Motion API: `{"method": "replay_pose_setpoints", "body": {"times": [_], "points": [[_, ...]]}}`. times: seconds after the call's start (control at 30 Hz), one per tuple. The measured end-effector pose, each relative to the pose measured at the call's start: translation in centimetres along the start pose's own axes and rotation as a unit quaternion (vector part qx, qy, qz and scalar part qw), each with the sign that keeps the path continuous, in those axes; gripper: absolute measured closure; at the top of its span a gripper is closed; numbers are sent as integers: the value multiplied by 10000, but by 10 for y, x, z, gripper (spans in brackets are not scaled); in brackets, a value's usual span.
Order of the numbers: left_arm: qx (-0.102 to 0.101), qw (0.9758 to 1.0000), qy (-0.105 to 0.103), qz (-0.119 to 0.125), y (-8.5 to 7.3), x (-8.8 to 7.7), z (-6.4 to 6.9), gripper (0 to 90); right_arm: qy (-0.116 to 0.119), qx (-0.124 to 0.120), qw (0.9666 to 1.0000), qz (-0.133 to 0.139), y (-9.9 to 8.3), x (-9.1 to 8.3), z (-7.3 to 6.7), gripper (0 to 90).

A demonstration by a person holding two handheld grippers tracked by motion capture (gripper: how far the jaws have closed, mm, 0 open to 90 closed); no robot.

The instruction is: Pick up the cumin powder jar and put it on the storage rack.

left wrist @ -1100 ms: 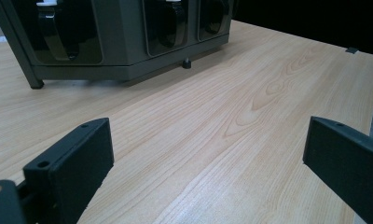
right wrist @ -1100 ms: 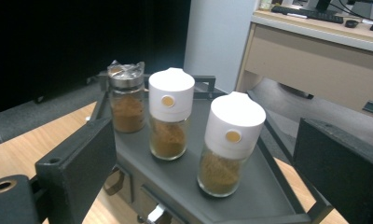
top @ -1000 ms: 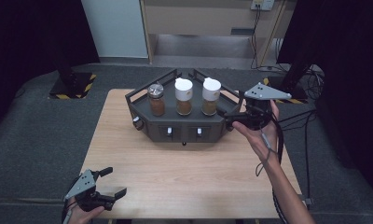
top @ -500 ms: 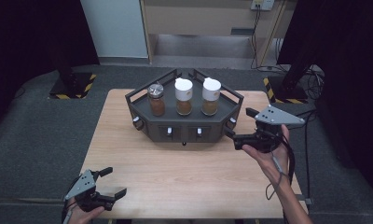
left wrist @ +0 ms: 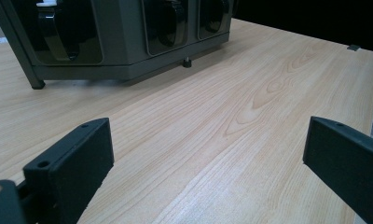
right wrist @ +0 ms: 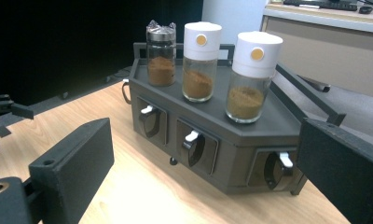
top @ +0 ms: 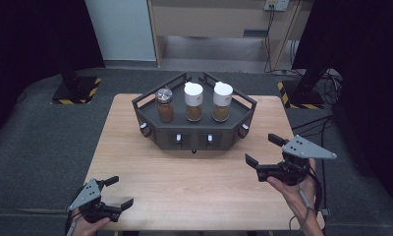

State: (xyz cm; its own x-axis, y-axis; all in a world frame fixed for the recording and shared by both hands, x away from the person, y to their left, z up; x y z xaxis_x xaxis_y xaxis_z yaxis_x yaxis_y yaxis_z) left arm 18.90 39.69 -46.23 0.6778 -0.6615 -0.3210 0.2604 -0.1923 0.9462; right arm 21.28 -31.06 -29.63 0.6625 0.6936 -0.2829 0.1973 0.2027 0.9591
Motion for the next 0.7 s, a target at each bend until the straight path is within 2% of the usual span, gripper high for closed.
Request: {"method": "replay_pose_setpoints", "body": {"times": [0.33, 0.7], "points": [[-4, 10000, 7, -6, 0, 0, 0, 7, -61, 149, 9999, -4, -30, -15, -5, 27], [-6, 10000, 15, -5, 0, 0, 0, 7, -156, 338, 9993, -38, -62, -19, -7, 11]]}}
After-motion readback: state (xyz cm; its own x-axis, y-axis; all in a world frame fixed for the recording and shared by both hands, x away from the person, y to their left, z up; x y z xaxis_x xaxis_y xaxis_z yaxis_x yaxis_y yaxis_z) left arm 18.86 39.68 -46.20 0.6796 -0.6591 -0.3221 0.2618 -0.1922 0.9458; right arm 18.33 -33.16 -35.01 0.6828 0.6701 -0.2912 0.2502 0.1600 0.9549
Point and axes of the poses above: each handheld gripper's, and its own axes: x roughly forward along the jaws, y roughly out of its top, z roughly to its right, the point moved 1 cm from there along x, roughly forward along the jaws, and after that the axes turned 5 degrees about y, right-handed, at the moved point
